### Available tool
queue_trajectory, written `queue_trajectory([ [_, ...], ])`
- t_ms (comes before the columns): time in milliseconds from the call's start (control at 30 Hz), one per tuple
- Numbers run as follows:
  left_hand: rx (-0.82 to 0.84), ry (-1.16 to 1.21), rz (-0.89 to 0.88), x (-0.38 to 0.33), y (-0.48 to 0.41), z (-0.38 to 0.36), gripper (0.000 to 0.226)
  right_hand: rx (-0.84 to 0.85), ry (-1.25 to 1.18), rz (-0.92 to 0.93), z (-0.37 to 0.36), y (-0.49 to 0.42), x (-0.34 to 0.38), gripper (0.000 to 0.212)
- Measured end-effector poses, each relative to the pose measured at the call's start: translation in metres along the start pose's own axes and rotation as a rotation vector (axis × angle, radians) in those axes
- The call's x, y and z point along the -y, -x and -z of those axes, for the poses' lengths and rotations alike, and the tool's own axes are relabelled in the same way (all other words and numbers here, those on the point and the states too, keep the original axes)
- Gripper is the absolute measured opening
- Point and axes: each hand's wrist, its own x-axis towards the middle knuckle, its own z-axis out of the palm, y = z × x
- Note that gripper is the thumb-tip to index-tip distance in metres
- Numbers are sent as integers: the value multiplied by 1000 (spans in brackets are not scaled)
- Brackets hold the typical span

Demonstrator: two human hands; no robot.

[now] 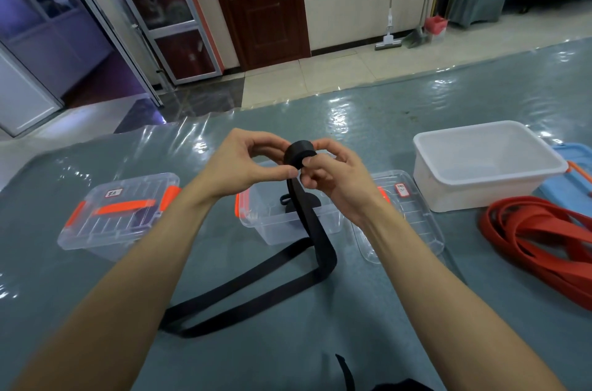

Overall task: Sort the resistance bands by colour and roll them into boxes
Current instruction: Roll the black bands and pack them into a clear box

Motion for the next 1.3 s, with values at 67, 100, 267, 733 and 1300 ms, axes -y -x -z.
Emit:
queue_trajectory([
  [67, 16, -66, 4, -1, -1, 5, 33, 41, 13, -81, 1, 3, 1, 27],
  [100, 45, -108, 23, -2, -1, 8, 30, 55, 99, -115, 4, 5, 4, 25],
  [267, 237, -261, 110, -11, -10, 14, 34, 148, 882, -130, 11, 6, 20, 17],
  [733, 348, -375, 90, -20, -24, 34, 25, 106, 1050, -1, 7, 5, 32, 35],
  [1300, 451, -587, 8, -37, -31, 33, 29, 152, 1137, 32, 8, 4, 24, 28],
])
